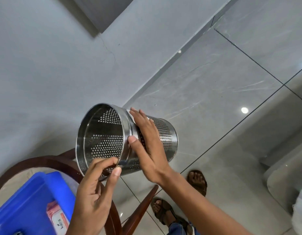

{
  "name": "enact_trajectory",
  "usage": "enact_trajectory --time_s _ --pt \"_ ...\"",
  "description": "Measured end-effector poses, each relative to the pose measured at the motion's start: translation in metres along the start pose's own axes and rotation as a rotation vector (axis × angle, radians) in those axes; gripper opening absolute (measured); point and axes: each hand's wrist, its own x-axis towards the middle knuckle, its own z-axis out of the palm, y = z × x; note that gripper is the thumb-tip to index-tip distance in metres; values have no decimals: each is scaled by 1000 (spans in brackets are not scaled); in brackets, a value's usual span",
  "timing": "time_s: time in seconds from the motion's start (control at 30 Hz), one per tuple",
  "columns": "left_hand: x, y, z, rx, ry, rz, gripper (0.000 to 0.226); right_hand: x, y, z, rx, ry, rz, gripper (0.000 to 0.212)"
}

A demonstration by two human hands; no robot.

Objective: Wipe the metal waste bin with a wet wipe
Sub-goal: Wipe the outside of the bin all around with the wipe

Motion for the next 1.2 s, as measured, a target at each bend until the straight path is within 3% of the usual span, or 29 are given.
enact_trajectory --time_s 0.23,0.43,0.57,0.63,0.77,0.87,1.2 --pt "1 3 18 -192 -103 -161 41 -15 -1 6 -16 -36 -29 55" --pt "3 -8 34 -276 -43 -283 51 -32 7 9 -46 -137 27 52" --pt "1 -25 29 -185 -77 -355 35 -54 15 15 -14 -134 38 51" --pt "4 -28 30 -193 -105 -353 17 -64 16 19 4 -90 18 49" --pt "11 -18 37 -203 -161 -261 27 -69 11 20 54 -40 20 48" --pt "9 -17 36 -168 -180 -195 34 -67 5 12 11 -92 10 48" --pt "-5 -32 33 -49 -77 -219 16 -63 24 -4 -150 -213 -61 61"
